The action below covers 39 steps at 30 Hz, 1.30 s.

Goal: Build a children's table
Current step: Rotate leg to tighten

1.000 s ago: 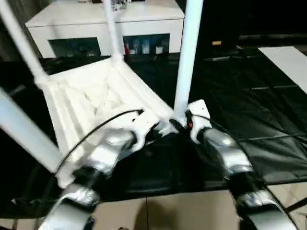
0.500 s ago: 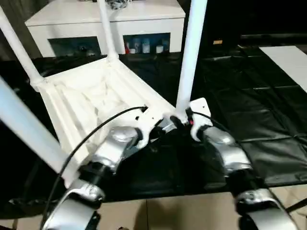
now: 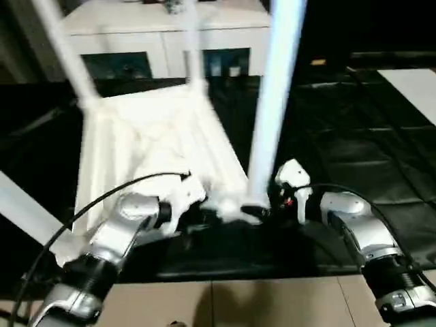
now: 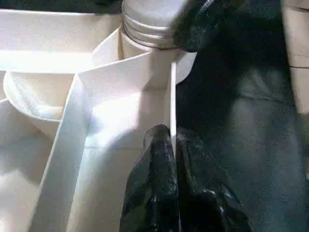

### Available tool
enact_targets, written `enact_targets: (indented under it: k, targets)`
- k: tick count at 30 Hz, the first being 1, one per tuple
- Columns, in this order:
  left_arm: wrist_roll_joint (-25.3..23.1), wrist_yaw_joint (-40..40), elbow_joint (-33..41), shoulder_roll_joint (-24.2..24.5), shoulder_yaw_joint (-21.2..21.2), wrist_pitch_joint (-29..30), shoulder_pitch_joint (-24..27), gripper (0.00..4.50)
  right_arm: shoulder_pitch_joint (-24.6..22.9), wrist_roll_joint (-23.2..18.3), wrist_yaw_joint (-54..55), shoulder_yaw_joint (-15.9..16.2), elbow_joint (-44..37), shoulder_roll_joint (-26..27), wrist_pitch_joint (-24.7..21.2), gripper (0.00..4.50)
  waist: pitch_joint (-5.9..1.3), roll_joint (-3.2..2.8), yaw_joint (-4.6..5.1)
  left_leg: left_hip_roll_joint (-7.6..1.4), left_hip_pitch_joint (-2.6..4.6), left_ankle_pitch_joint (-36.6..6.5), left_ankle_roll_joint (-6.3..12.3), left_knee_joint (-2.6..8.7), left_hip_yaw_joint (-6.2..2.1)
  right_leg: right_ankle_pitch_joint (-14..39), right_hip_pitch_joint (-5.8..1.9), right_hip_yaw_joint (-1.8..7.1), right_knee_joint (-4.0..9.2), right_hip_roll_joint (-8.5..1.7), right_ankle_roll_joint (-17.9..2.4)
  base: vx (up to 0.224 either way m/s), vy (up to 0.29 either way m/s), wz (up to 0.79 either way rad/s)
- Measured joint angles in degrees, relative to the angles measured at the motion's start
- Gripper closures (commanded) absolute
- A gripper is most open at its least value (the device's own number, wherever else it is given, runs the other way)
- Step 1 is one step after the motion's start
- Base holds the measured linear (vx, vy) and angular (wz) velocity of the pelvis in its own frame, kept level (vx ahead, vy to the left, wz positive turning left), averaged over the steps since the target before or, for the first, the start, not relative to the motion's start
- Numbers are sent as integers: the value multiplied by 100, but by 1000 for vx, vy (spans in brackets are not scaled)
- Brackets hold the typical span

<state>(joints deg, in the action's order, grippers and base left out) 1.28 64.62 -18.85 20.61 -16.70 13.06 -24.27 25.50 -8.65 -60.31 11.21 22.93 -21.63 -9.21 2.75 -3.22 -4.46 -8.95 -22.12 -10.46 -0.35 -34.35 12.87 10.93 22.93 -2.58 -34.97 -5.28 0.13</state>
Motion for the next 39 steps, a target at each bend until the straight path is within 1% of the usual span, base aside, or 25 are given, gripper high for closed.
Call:
enact_targets:
  k: [4, 5, 6, 7, 8, 9, 12, 16, 17, 19, 22, 28, 30, 31, 33, 35, 39]
  targets:
    - [39, 124, 34, 101, 6, -54, 48, 450, -19, -21, -333, 72, -23, -165, 52, 81, 4, 7, -10, 0, 0, 0, 0, -2, 0, 0, 2, 0, -3, 0, 0, 0, 0, 0]
    - [55, 140, 46, 119, 6, -57, 60, 450, -21, -15, -397, 80, -23, -193, 75, 106, 5, 8, -12, 0, 0, 0, 0, -2, 0, 0, 2, 0, -3, 0, 0, 0, 0, 0]
    - [64, 147, 60, 132, 6, -58, 73, 450, -21, -2, -449, 115, -23, -222, 99, 106, 5, 8, -11, 0, 1, 0, 0, -1, -1, 1, 2, -1, -3, 0, 1, 0, 0, 0]
    - [66, 150, 74, 140, 7, -58, 81, 450, -21, 30, -499, 170, -23, -236, 114, 119, 5, 8, -10, -1, 0, 0, 0, -1, -1, 1, 3, -1, -3, 0, 2, 0, 0, 0]
    - [67, 155, 87, 146, 7, -57, 92, 450, -27, 35, -513, 189, -23, -236, 132, 119, 5, 8, -10, -1, -1, 0, 0, -1, -1, 1, 4, -1, -2, 0, 2, 0, 0, 0]
    - [67, 161, 110, 153, 8, -57, 109, 450, -28, 36, -528, 204, -23, -250, 147, 131, 5, 8, -14, -1, -1, 0, 0, 0, -1, 1, 4, -1, -2, 0, 2, 0, 0, 0]
    - [67, 204, 119, 158, 8, -58, 111, 450, -30, 65, -532, 254, -23, -295, 230, 131, 5, 8, -35, -1, -1, 0, 0, 0, 0, 2, 4, -1, -2, 0, 3, 0, 0, 0]
    - [67, 204, 117, 161, 7, -62, 111, 450, -30, 142, -541, 279, -22, -318, 336, 131, 5, 8, -38, -1, -1, 0, 0, -1, -1, 1, 4, -1, -2, 0, 2, 0, 0, 0]
    - [67, 204, 117, 161, 7, -63, 111, 450, -30, 152, -541, 279, -22, -318, 342, 162, 5, 8, -38, -1, -1, 0, 0, -1, -1, 1, 4, -1, -2, 0, 2, 0, 0, 0]
    - [67, 205, 117, 161, 7, -64, 111, 450, -30, 153, -543, 279, -22, -318, 350, 170, 5, 8, -39, -1, -1, 0, 0, -1, -1, 1, 4, -1, -2, 0, 2, 0, 0, 0]
    - [67, 205, 115, 161, 7, -65, 111, 450, -30, 158, -536, 287, -8, -322, 365, 180, 5, 8, -39, -1, -1, 0, 0, -1, 0, 1, 4, -1, -2, 0, 2, 0, 0, 0]
    - [67, 201, 111, 160, 7, -66, 111, 450, -29, 163, -508, 290, 5, -318, 350, 183, 5, 8, -39, -1, -1, 0, 0, -1, -1, 1, 4, -1, -2, 0, 2, 0, 0, 0]
    - [64, 135, 91, 160, 17, -65, 110, 450, -29, 165, -372, 264, 31, -233, 293, 184, 4, 10, -34, -1, 2, 0, 0, -1, -1, 1, 2, -1, -4, 0, 2, 0, 0, 0]
    - [62, 87, 61, 157, 36, -65, 106, 450, -29, 170, -252, 248, 51, -173, 266, 184, 2, 11, -27, -1, 5, 0, 0, -2, -1, 1, 1, -1, -6, 0, 2, 0, 0, 0]
    - [35, -39, 4, 119, 68, -65, 86, 450, -28, 193, 12, 197, 101, -56, 211, 184, 2, 12, 22, -1, 9, 0, 0, -6, -2, 1, -2, 0, -5, 0, 3, 0, 0, 0]
    - [-54, -313, -167, -28, 107, -55, -31, 450, 7, 256, 444, 66, 199, 130, 100, 184, 2, 14, 91, 0, 9, 0, 0, -12, -2, 5, -4, 3, -3, 0, 9, 0, 0, 0]
    - [-248, -921, -454, -401, 118, 69, -274, 450, 120, 480, 1351, -75, 273, 459, -203, 184, 3, 15, 159, 7, 10, 1, 0, -16, 0, 17, -5, 17, 5, 0, 29, 0, 0, 0]
